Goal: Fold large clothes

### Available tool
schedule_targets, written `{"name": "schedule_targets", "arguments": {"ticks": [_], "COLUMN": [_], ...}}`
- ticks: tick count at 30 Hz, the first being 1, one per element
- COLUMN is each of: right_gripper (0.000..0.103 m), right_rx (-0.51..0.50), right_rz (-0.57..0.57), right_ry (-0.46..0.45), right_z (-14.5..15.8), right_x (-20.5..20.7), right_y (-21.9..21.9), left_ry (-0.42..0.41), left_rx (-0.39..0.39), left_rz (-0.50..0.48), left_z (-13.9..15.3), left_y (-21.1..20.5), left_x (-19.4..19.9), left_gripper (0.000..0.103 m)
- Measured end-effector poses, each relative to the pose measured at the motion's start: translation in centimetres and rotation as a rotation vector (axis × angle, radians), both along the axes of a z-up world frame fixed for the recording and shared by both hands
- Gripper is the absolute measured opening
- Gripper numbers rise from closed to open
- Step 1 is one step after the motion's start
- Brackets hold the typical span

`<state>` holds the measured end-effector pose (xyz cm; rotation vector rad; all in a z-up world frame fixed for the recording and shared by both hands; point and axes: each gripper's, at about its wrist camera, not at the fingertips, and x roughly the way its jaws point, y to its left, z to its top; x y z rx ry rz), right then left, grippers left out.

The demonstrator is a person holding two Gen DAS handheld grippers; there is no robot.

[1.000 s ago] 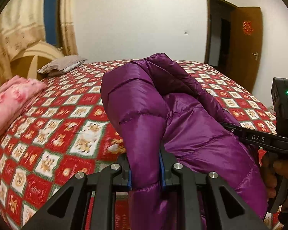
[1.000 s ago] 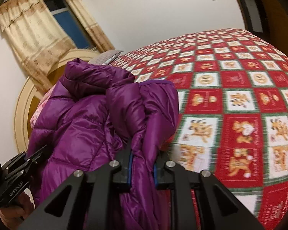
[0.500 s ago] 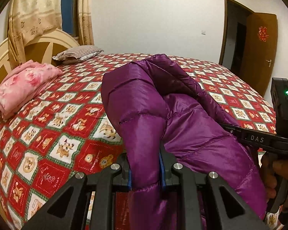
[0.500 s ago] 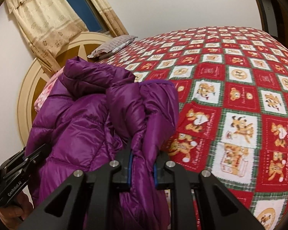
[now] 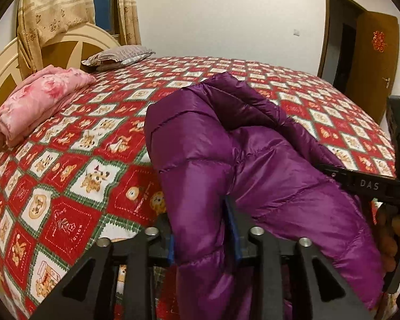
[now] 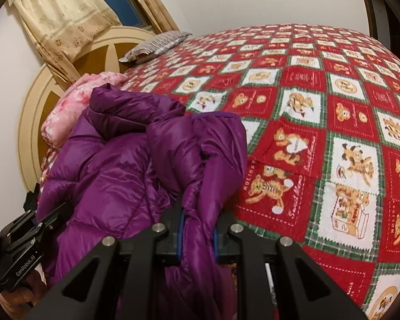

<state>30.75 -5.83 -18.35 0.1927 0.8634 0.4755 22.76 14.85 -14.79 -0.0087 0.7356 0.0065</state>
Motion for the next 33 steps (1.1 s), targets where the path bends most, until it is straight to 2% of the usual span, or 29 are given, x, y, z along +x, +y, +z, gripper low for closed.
{"name": "schedule_targets", "arguments": {"ticks": [2,7,8,12,19,33], "right_gripper": [0.019,0.024,0.025,0.037,0.039,0.044], "right_rx": [-0.006,-0.012,-0.012,-0.016,-0.039,-0.049], "right_rz": [-0.005,-0.013,-0.015,-0.039,-0.038,-0.049], "right_ry": [0.004,0.011,0.014,0.017,0.000,0.006], "right_z": [-0.3,-0.9,-1.0,-1.5,-1.7,-2.1], "right_x": [0.0,0.0,0.0,0.1,-0.2,0.0], "right_y": [0.0,-0.1,-0.1,-0.3,-0.1,0.0], "left_ry": [0.006,0.013,0.010,0.014,0.016,0.017], "left_rx": [0.003,0.041,0.046,0.040,0.006,-0.016], "left_rz": [0.002,0.038,0.044,0.075,0.094,0.099], "left_z": [-0.4,-1.1,-1.2,-1.5,-2.2,-2.6], "left_y": [0.0,0.1,0.1,0.7,1.1,1.6], "left_x": [0.0,0.1,0.1,0.4,0.5,0.7], "left_gripper": [0.042,0.065,0.066,0.079,0.085,0.088]}}
